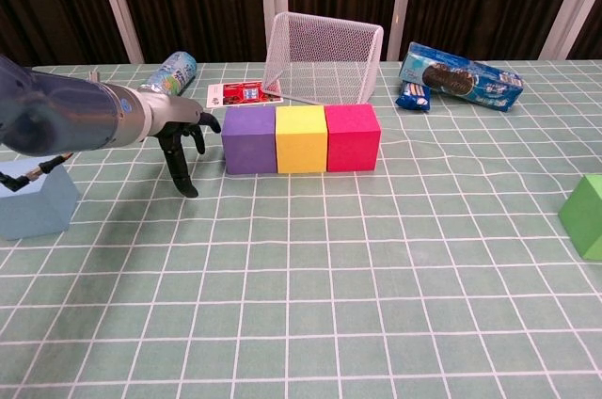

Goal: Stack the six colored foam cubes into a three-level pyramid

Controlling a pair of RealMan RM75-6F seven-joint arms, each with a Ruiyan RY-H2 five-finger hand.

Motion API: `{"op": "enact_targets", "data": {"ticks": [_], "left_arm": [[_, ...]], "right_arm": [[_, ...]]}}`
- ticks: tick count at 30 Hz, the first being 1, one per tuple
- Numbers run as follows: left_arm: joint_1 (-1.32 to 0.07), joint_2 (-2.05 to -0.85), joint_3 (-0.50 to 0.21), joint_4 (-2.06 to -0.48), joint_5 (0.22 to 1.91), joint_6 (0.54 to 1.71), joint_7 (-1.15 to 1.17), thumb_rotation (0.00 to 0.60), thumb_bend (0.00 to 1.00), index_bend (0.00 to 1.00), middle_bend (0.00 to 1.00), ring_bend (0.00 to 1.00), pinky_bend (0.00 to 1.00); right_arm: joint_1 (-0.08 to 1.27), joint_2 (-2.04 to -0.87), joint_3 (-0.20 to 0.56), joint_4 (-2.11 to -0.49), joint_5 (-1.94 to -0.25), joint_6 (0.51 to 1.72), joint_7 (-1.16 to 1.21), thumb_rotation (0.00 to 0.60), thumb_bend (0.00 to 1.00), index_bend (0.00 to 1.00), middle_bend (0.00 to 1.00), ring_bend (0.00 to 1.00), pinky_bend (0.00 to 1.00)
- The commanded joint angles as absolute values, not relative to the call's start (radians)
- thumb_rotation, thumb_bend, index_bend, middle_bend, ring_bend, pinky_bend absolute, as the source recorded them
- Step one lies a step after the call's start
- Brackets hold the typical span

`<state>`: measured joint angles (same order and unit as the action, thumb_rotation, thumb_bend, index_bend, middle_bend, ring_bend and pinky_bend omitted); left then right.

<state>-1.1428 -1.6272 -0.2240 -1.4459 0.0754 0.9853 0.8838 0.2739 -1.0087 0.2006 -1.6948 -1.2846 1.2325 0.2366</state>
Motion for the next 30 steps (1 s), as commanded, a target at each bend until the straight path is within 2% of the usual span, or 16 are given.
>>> {"op": "enact_targets", "data": {"ticks": [1, 30], "left_arm": [[-1.148, -1.633, -0.227, -1.441, 0.074, 0.985, 0.887, 0.6, 0.24, 0.06, 0.18, 0.08, 0.16], [-1.158, -1.672, -0.239, -1.4, 0.085, 0.981, 0.889, 0.6, 0.24, 0.06, 0.18, 0.08, 0.16]], "right_arm": [[0.274, -1.009, 0.201, -1.695, -1.284, 1.232, 0.237, 0.6, 0.26, 0.0, 0.0, 0.0, 0.0], [0.275, -1.01, 0.199, -1.695, -1.283, 1.224, 0.243, 0.6, 0.26, 0.0, 0.0, 0.0, 0.0]]}}
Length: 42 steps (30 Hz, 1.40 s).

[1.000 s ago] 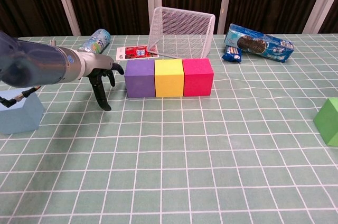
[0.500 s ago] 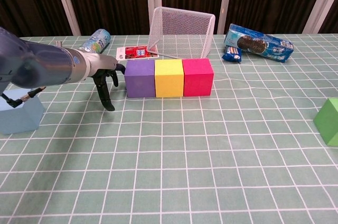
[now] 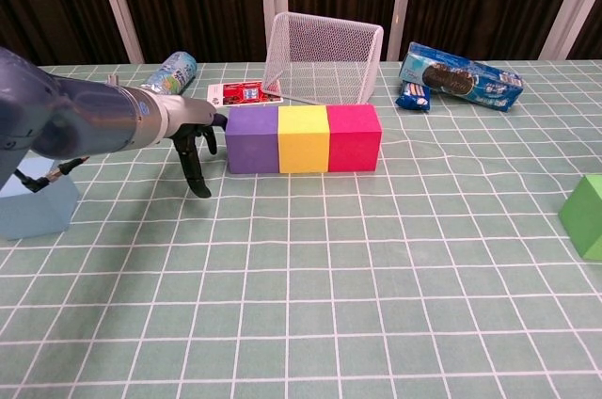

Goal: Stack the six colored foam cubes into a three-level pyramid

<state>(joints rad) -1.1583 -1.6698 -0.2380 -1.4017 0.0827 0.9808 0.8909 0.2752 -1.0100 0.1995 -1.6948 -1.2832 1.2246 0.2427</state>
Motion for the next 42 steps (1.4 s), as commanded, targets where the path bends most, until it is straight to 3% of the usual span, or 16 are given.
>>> {"op": "enact_targets", "data": {"ticks": [1, 16, 23, 33, 42], "left_arm": [[-1.158, -1.673, -0.24, -1.399, 0.087, 0.981, 0.888, 0.6, 0.24, 0.06, 0.18, 0.08, 0.16], [-1.143, -1.653, -0.235, -1.411, 0.081, 0.992, 0.894, 0.6, 0.24, 0.05, 0.18, 0.08, 0.16], [-1.094, -1.571, -0.232, -1.518, 0.143, 1.044, 0.846, 0.6, 0.24, 0.05, 0.18, 0.08, 0.16], [-0.884, -1.322, -0.227, -1.862, 0.503, 1.242, 0.577, 0.6, 0.16, 0.02, 0.13, 0.04, 0.13], [-0.655, -1.194, -0.134, -2.002, 0.834, 1.417, 0.334, 0.6, 0.09, 0.0, 0.02, 0.0, 0.08]], "right_arm": [[0.275, -1.01, 0.199, -1.695, -1.284, 1.225, 0.243, 0.6, 0.26, 0.0, 0.0, 0.0, 0.0], [0.277, -1.012, 0.197, -1.689, -1.278, 1.218, 0.235, 0.6, 0.26, 0.0, 0.0, 0.0, 0.0], [0.277, -1.016, 0.196, -1.682, -1.275, 1.216, 0.226, 0.6, 0.26, 0.0, 0.0, 0.0, 0.0], [0.276, -1.022, 0.191, -1.684, -1.278, 1.221, 0.201, 0.6, 0.26, 0.0, 0.0, 0.0, 0.0], [0.274, -1.012, 0.187, -1.708, -1.279, 1.237, 0.139, 0.6, 0.26, 0.0, 0.0, 0.0, 0.0]]}}
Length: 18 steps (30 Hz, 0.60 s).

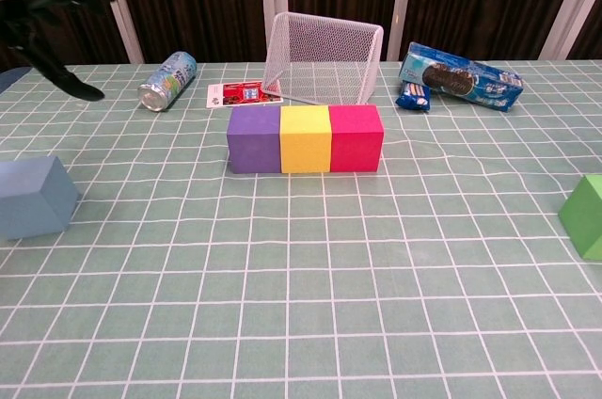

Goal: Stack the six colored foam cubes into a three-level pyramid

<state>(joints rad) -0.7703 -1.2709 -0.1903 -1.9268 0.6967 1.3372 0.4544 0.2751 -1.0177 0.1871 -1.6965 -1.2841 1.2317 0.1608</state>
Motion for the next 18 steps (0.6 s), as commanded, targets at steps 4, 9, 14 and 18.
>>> {"op": "enact_targets", "data": {"ticks": [4, 9, 14, 18], "left_arm": [[-0.59, -1.16, -0.106, -2.015, 0.937, 1.46, 0.278, 0.6, 0.04, 0.0, 0.0, 0.0, 0.07], [-0.529, -1.13, -0.078, -2.026, 1.049, 1.511, 0.262, 0.6, 0.04, 0.0, 0.0, 0.0, 0.06], [-0.495, -1.103, -0.08, -2.049, 1.107, 1.534, 0.262, 0.6, 0.04, 0.0, 0.0, 0.0, 0.06], [-0.478, -1.083, -0.095, -2.072, 1.11, 1.516, 0.233, 0.6, 0.04, 0.0, 0.0, 0.0, 0.06]], "right_arm": [[0.271, -1.002, 0.184, -1.738, -1.266, 1.239, 0.099, 0.6, 0.25, 0.0, 0.0, 0.0, 0.0], [0.275, -0.999, 0.165, -1.776, -1.262, 1.229, 0.018, 0.6, 0.24, 0.0, 0.0, 0.0, 0.0], [0.298, -1.004, 0.131, -1.787, -1.261, 1.181, -0.103, 0.6, 0.24, 0.0, 0.0, 0.0, 0.0], [0.318, -1.022, 0.107, -1.796, -1.227, 1.129, -0.185, 0.6, 0.24, 0.0, 0.0, 0.0, 0.0]]}}
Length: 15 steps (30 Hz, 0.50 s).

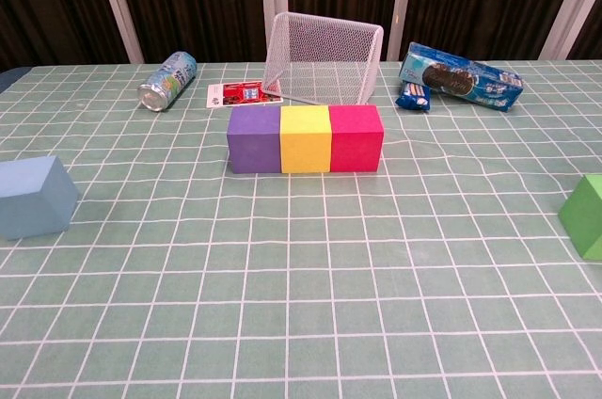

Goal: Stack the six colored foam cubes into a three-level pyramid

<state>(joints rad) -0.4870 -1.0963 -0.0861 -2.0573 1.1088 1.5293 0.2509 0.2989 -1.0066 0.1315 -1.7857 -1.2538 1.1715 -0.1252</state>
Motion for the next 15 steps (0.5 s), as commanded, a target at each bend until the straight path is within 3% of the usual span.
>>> {"op": "enact_targets", "data": {"ticks": [1, 15], "left_arm": [[-0.476, -1.078, -0.098, -2.076, 1.112, 1.511, 0.229, 0.6, 0.04, 0.0, 0.0, 0.0, 0.06], [-0.446, -1.058, -0.122, -2.104, 1.147, 1.468, 0.236, 0.6, 0.04, 0.0, 0.0, 0.0, 0.06]], "right_arm": [[0.321, -1.028, 0.103, -1.798, -1.218, 1.122, -0.198, 0.6, 0.24, 0.0, 0.0, 0.0, 0.0], [0.373, -1.121, 0.075, -1.75, -1.115, 1.038, -0.318, 0.6, 0.24, 0.0, 0.02, 0.0, 0.0]]}}
